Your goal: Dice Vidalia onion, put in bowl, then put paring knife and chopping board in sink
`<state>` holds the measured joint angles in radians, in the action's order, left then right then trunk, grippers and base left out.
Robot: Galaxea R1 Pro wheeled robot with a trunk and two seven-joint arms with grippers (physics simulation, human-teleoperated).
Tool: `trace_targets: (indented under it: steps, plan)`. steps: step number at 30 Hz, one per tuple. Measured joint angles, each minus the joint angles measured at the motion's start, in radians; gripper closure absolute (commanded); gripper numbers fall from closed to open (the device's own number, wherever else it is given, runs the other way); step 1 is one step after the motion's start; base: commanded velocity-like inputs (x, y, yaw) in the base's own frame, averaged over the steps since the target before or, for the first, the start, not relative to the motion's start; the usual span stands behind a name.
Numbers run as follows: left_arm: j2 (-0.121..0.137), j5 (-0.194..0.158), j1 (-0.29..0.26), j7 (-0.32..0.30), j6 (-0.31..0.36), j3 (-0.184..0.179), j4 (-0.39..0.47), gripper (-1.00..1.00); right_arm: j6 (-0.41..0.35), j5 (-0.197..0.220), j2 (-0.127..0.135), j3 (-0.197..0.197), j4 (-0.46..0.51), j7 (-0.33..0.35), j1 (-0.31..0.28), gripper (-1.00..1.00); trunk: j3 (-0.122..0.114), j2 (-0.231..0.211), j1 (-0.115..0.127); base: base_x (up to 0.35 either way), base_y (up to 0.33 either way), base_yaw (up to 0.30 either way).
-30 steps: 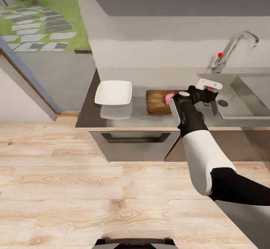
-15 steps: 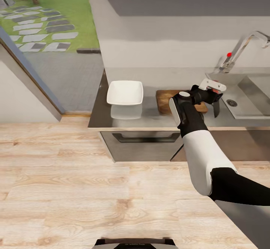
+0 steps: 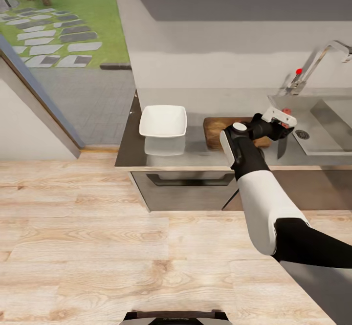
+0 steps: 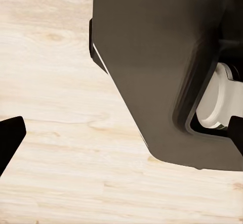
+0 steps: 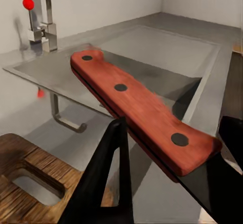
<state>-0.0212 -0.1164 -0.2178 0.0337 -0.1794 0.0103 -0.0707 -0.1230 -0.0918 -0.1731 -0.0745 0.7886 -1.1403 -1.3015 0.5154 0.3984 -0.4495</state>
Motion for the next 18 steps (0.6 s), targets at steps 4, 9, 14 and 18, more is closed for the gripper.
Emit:
trace_targets:
  steps: [4, 9, 14, 18]
  plan:
    - [0.0, 0.0, 0.0, 0.0, 0.0, 0.0, 0.0, -1.0, 0.039, 0.0, 0.0, -0.042, -0.041, 0.0, 0.0, 1.0, 0.0, 0.0, 0.0, 0.0, 0.0, 0.0]
    - [0.0, 0.0, 0.0, 0.0, 0.0, 0.0, 0.0, -1.0, 0.061, 0.0, 0.0, -0.051, -0.077, 0.0, 0.0, 1.0, 0.0, 0.0, 0.0, 0.0, 0.0, 0.0]
    - [0.0, 0.0, 0.0, 0.0, 0.0, 0.0, 0.0, -1.0, 0.109, 0.001, 0.01, -0.052, -0.134, 0.0, 0.0, 1.0, 0.0, 0.0, 0.0, 0.0, 0.0, 0.0]
    - [0.0, 0.0, 0.0, 0.0, 0.0, 0.0, 0.0, -1.0, 0.118, 0.002, 0.015, -0.052, -0.158, 0.0, 0.0, 1.0, 0.0, 0.0, 0.0, 0.0, 0.0, 0.0]
